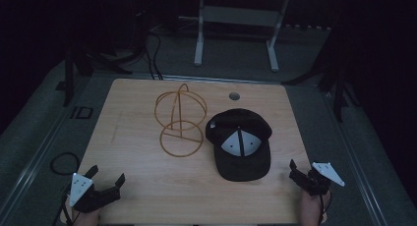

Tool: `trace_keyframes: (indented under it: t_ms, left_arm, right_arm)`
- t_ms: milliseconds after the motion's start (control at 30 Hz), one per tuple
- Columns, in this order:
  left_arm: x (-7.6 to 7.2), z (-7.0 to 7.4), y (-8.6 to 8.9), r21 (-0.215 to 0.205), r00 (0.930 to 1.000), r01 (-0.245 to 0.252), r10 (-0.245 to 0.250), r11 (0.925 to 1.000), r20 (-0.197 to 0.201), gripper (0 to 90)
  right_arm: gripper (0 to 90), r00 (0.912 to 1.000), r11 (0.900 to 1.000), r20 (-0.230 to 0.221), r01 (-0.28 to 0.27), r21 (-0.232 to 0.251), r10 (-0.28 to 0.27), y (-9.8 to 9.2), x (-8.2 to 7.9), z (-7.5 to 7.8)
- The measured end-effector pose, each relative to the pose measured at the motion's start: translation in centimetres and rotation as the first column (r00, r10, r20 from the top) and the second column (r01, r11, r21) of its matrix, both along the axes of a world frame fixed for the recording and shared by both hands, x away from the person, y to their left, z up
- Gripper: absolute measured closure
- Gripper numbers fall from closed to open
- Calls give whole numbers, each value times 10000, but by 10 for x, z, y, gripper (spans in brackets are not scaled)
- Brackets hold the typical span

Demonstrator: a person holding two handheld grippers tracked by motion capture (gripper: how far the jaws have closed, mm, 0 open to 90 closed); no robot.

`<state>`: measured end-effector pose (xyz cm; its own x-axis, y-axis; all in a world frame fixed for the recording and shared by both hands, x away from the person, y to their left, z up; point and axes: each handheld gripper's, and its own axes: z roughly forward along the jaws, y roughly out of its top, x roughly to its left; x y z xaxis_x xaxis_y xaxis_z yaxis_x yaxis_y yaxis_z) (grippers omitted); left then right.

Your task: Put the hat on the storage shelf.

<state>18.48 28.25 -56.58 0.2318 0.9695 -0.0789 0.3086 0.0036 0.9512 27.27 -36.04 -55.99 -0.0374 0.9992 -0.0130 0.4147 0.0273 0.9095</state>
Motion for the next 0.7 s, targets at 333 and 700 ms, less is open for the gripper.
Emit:
trace_keyframes:
  t_ms: [333, 700]
  left_arm:
    - [-1, 3, -2, -458, 9998, -75, 84, 9989, 204, 16]
    - [-4, 5, -19, 141, 9957, 445, -455, 9989, 812, 16]
  right_arm:
    - [143, 9967, 9958, -331, -720, 560, 740, -1, 0, 2]
    - [139, 9894, 9849, 276, -1448, 951, 1428, -7, -4, 62]
